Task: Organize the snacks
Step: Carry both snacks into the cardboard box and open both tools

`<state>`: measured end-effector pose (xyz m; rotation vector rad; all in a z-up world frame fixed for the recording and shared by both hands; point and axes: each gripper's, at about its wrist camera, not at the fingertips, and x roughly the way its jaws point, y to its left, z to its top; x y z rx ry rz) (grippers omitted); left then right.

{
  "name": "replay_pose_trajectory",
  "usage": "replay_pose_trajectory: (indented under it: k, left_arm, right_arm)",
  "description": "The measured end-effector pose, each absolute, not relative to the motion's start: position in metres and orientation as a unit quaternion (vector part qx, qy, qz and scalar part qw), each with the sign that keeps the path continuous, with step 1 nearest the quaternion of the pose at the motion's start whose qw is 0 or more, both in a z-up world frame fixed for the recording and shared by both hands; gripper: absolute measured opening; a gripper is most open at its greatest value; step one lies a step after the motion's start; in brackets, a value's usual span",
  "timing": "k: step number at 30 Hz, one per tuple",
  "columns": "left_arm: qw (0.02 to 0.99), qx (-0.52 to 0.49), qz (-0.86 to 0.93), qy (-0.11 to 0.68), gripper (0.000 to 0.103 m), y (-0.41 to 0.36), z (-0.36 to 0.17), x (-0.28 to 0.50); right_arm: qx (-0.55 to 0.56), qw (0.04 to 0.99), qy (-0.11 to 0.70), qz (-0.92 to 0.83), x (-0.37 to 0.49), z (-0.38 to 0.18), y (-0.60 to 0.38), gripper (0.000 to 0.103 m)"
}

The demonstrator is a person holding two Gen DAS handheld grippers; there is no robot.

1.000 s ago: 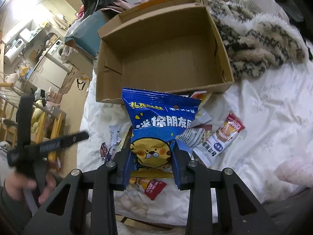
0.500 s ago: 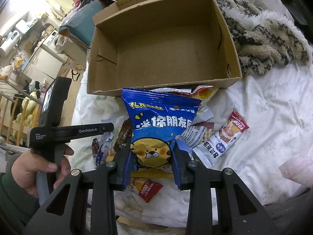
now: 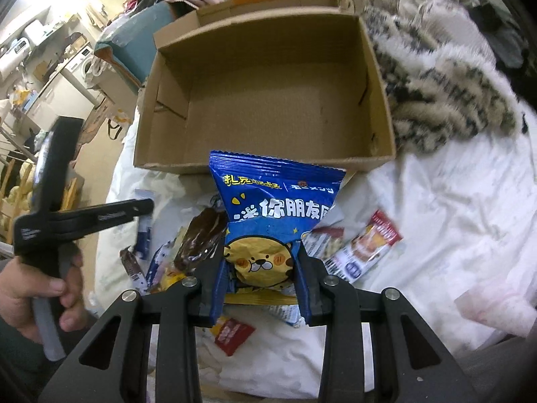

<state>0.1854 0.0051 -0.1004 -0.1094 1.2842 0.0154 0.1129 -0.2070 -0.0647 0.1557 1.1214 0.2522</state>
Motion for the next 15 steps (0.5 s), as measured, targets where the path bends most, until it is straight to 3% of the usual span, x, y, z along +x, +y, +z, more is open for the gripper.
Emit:
replay_pose_trajectory:
  k: [15]
  left_arm:
    - [0.876,-0.048,-0.005,0.480,0.013,0.023,-0.013,0.149]
  right_arm:
    - [0.050,0.883,0.458,0.091,0.108,-0.005,-0.228,0.036]
